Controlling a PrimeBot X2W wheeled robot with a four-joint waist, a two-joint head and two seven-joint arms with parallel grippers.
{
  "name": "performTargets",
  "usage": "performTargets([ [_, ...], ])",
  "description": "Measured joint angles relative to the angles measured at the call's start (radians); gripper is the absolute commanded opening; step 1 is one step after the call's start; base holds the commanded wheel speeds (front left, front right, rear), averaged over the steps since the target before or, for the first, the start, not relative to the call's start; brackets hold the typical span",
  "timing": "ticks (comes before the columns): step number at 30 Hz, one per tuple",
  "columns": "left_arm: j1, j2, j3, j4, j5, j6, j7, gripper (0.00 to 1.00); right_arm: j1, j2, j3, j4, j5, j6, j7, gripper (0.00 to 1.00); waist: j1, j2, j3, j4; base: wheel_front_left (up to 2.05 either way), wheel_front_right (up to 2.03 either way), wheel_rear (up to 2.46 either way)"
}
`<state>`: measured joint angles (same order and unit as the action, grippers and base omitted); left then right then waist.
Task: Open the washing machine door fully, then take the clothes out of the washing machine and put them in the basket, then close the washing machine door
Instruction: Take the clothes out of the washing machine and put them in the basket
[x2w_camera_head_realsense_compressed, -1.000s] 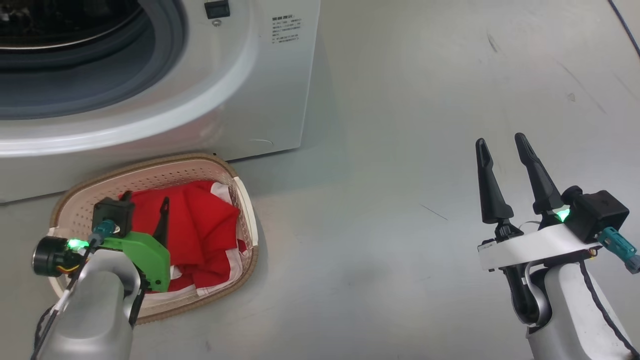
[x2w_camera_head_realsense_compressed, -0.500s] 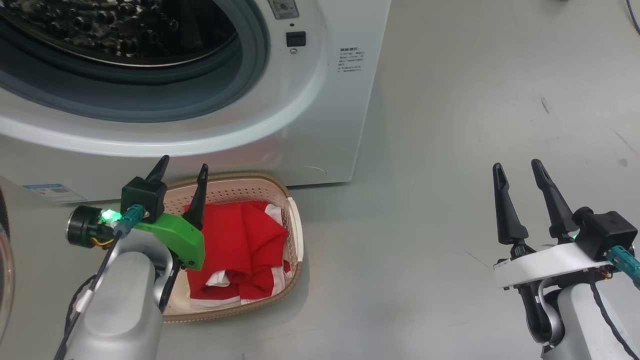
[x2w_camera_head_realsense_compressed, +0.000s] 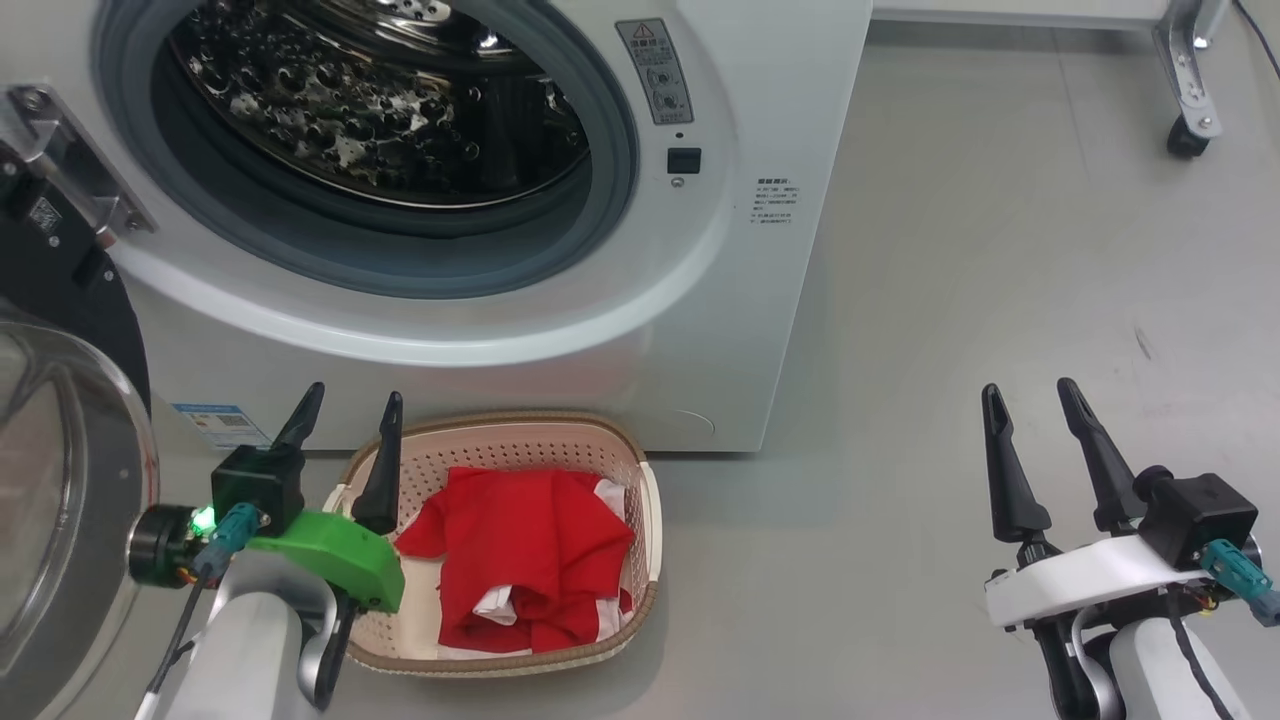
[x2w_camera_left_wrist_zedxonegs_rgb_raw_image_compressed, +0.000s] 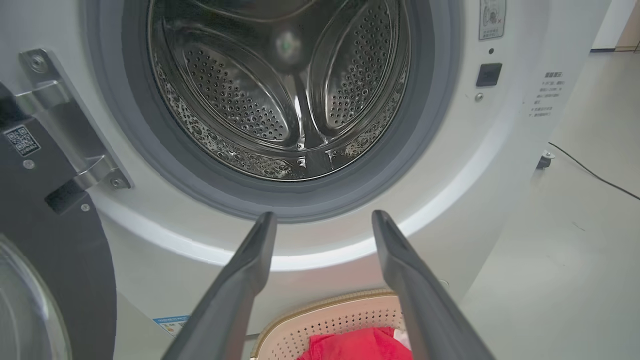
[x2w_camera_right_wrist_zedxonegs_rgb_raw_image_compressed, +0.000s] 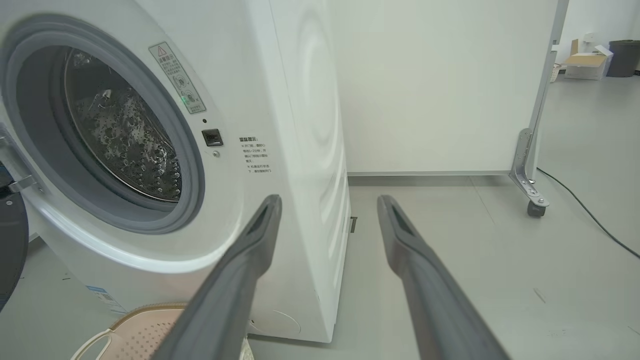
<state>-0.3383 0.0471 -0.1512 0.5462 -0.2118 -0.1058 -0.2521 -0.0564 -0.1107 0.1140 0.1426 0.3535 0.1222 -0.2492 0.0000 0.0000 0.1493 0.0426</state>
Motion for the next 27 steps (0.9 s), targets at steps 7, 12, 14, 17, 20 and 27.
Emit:
performTargets([
  [7,0.08,0.0,0.03,-0.068,-0.012,0.017,0.0,1.0,0.029,0.006,0.015,-0.002,0.0,0.0,0.0,1.0,0.0,0.0,-0.053,0.021,0.0,0.0,0.0],
  [12,0.12,-0.001,0.04,-0.109,-0.012,0.027,0.0,1.0,0.04,0.008,0.016,-0.007,0.0,0.0,0.0,1.0,0.0,0.0,-0.069,0.026,0.0,0.0,0.0],
  [14,0.131,-0.001,0.045,-0.126,-0.012,0.031,0.0,1.0,0.049,0.009,0.016,-0.007,0.0,0.0,0.0,1.0,0.0,0.0,-0.072,0.026,0.0,0.0,0.0],
  [17,0.143,-0.001,0.045,-0.147,-0.011,0.032,0.0,1.0,0.05,0.009,0.016,-0.008,0.002,0.0,0.0,1.0,0.0,0.0,-0.076,0.027,0.0,0.0,0.0],
  [20,0.158,-0.001,0.044,-0.164,-0.011,0.036,0.0,1.0,0.051,0.01,0.016,-0.013,0.002,0.0,0.0,1.0,-0.0001,0.0,-0.077,0.027,0.0,0.0,0.0],
  [27,0.18,-0.001,0.044,-0.195,-0.011,0.04,0.0,1.0,0.056,0.012,0.016,-0.023,0.002,0.0,0.0,1.0,-0.0001,0.0,-0.074,0.026,0.0,0.0,0.0],
])
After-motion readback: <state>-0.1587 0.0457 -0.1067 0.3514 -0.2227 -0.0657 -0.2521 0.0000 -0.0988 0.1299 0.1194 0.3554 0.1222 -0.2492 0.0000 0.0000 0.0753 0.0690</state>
